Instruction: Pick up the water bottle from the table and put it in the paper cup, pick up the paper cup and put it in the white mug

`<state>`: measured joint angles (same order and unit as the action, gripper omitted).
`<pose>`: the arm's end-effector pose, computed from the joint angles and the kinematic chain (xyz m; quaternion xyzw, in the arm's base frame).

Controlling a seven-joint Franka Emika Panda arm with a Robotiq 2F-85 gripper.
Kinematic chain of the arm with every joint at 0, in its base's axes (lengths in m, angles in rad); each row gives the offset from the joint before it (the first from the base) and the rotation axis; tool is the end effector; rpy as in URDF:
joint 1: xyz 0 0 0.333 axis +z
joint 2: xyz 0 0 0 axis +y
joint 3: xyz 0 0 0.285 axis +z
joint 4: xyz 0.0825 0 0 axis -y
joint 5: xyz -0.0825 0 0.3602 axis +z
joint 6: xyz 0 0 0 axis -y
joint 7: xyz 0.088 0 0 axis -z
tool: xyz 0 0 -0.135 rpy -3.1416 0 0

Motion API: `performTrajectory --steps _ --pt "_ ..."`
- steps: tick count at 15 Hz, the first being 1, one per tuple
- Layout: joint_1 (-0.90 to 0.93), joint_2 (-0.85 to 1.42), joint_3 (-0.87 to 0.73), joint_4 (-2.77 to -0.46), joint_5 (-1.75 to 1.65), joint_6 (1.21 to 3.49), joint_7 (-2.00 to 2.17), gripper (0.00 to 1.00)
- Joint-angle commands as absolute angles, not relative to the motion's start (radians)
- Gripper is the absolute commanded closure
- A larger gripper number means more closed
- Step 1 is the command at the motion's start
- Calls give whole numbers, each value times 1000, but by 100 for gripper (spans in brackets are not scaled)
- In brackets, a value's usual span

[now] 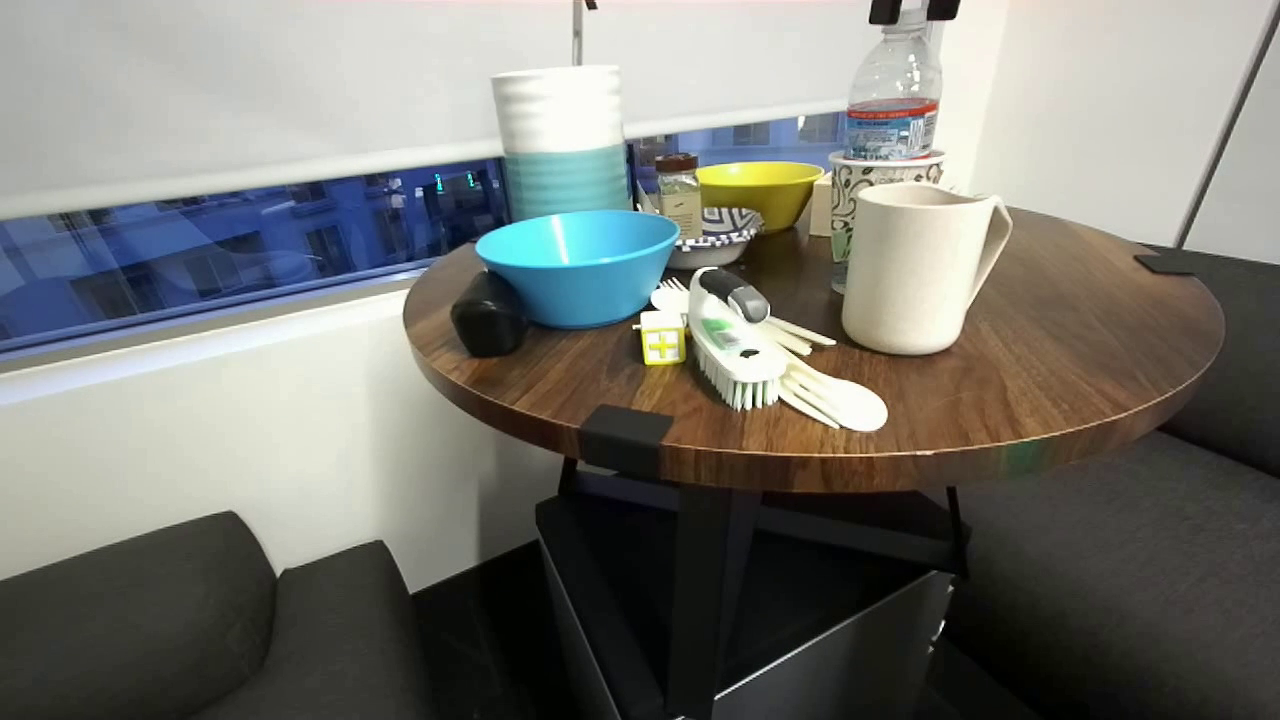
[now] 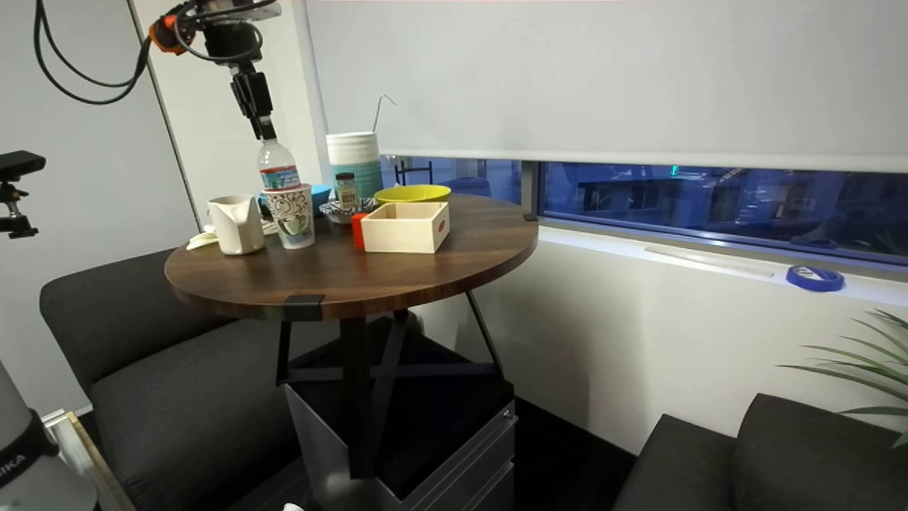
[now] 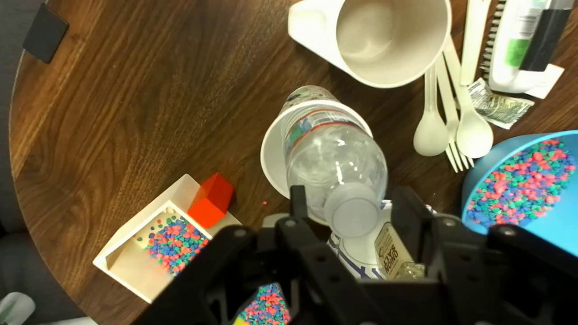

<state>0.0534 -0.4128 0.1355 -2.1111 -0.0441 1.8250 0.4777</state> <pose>0.4261 0.0830 0.5390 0.9866 -0.1432 0.0739 0.0263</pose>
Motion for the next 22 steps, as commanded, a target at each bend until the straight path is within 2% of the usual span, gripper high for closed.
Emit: performTrajectory --steps 1,3,4,9,17,22 --pt "34 -469 143 -2179 -15 1895 513 16" --pt "28 -473 141 -2204 -7 1924 520 2" --pt "27 -468 138 -2216 6 1938 522 0" --pt "11 -450 135 -2251 34 1979 546 0" --pt "-97 -476 85 -2260 59 1913 811 0" --pt "-94 -465 81 -2249 33 1917 792 0"
